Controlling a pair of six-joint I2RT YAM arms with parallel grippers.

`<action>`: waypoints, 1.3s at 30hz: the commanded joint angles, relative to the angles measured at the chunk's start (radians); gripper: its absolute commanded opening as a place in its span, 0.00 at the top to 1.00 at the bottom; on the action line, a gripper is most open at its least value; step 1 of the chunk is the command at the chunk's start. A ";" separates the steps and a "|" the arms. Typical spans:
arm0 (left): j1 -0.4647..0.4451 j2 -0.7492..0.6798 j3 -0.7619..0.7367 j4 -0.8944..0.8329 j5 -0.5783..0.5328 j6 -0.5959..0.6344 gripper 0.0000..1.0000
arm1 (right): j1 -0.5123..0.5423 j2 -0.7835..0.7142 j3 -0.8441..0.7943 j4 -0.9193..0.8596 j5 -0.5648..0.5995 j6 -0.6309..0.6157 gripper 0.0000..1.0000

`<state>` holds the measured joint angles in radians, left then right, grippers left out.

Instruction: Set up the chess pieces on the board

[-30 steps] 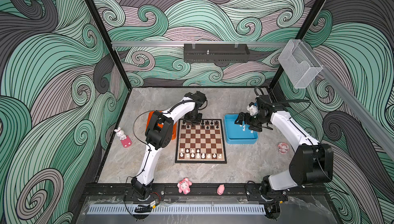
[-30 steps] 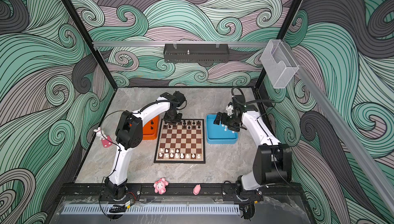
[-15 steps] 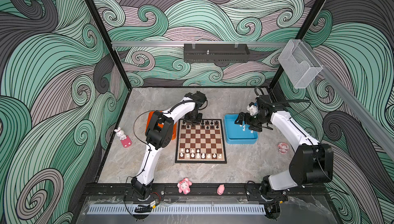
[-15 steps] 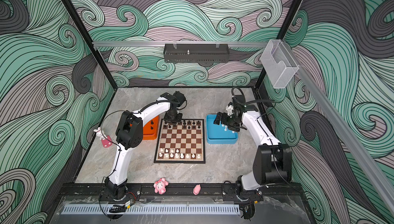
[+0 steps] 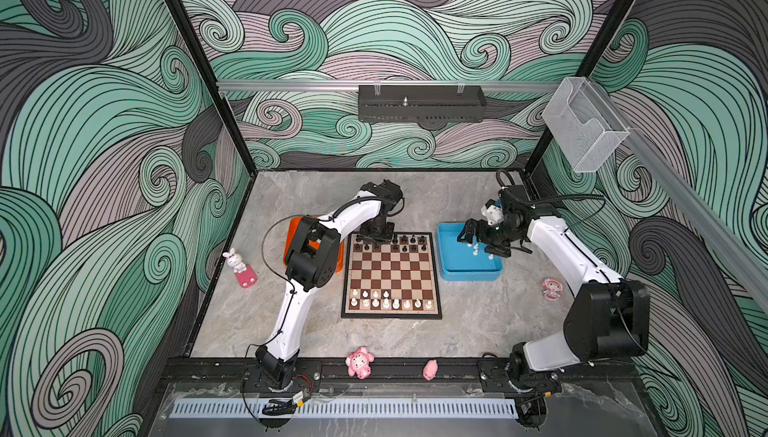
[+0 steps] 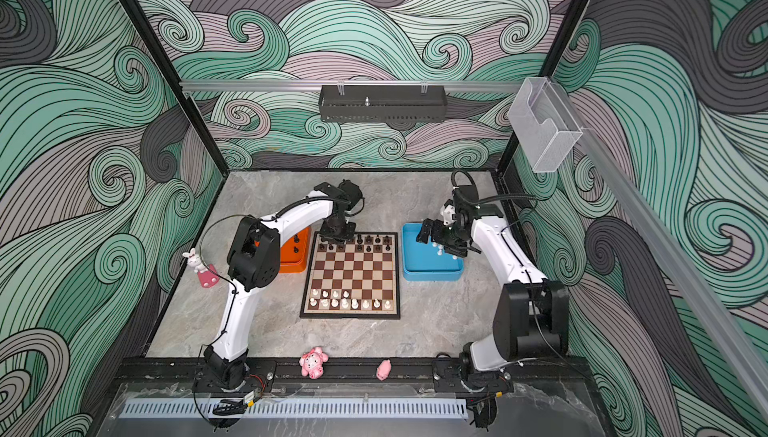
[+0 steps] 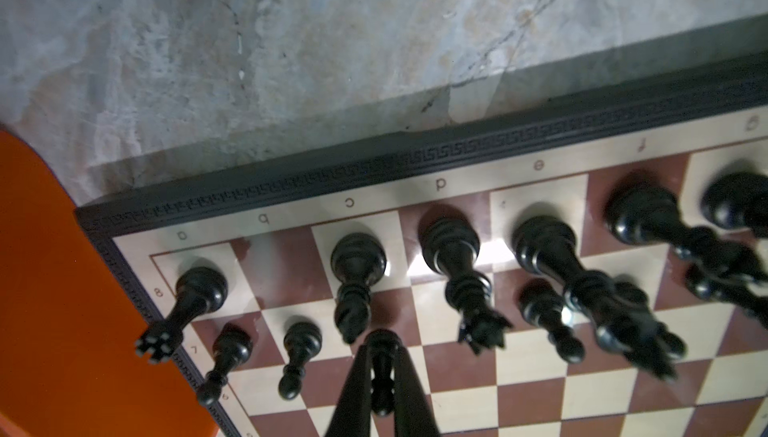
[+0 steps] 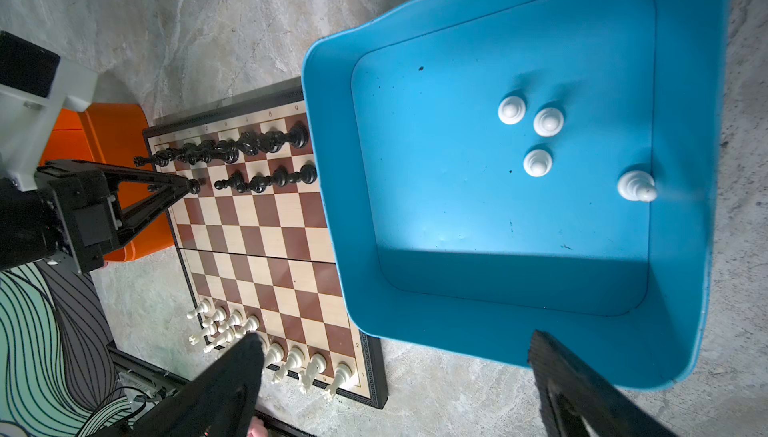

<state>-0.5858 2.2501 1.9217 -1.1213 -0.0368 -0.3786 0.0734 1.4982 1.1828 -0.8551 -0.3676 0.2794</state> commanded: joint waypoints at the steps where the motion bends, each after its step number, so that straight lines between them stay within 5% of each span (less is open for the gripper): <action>1: -0.007 0.019 -0.003 0.000 -0.003 -0.014 0.89 | -0.006 0.010 -0.003 -0.005 -0.010 -0.013 0.00; 39: -0.007 0.013 -0.008 0.006 0.002 -0.016 0.76 | -0.011 0.016 -0.002 -0.005 -0.017 -0.016 0.00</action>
<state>-0.5858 2.2620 1.9198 -1.1057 -0.0338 -0.3790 0.0685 1.5097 1.1828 -0.8551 -0.3748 0.2695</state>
